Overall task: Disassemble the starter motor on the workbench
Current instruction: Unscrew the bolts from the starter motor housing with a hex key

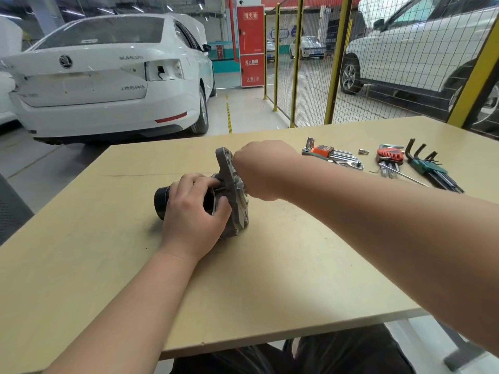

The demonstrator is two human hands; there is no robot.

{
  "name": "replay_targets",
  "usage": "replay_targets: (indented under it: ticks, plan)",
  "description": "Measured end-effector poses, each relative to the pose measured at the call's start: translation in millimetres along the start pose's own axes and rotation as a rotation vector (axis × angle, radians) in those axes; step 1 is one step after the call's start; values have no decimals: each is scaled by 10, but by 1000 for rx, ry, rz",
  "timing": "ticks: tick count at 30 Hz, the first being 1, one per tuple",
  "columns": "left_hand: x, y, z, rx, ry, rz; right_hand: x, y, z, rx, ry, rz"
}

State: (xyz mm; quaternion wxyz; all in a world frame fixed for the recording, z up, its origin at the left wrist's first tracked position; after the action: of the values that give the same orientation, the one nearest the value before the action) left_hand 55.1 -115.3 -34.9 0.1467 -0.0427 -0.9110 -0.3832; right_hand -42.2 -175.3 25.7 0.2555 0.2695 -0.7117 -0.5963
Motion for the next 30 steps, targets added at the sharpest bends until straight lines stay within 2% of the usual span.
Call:
replay_targets:
  ticks: [2, 5, 8, 11, 14, 18, 22, 28, 30]
  plan:
    - [3, 4, 1, 3, -3, 1, 5, -37, -9, 0, -7, -8]
    - [2, 7, 0, 12, -1, 2, 38, -125, -12, -100, 19, -71]
    - [-3, -4, -3, 10, 3, 0, 5, -160, 25, -174, 93, -33]
    - [-15, -15, -7, 8, 11, -7, -24, -102, 32, -149, 99, -10]
    - [-19, -19, -4, 5, 14, -13, -4, -26, 9, -72, 28, -8]
    - [-12, -22, -5, 3, 12, -10, -3, -8, 3, 41, 26, 8]
    - [-2, -17, -7, 13, 2, -10, 81, -135, 6, -40, 14, -163]
    - [-14, -19, -9, 17, 1, -2, -9, -131, 70, -113, 183, -32]
    - [-13, -20, -7, 19, 0, -6, 1, -100, 61, -99, 164, -34]
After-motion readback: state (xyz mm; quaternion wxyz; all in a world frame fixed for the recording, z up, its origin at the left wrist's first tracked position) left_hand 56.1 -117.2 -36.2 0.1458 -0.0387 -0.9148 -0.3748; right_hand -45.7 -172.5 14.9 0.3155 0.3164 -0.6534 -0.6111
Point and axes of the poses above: each hand's wrist, its own z-axis away from the middle knuckle, its own y-axis out of the back of the hand, x = y × z, the point moved 7 cm from there along -z, towards the middle knuckle, and after that the axes turned 14 degrees about -z, right-handed, at the moved point
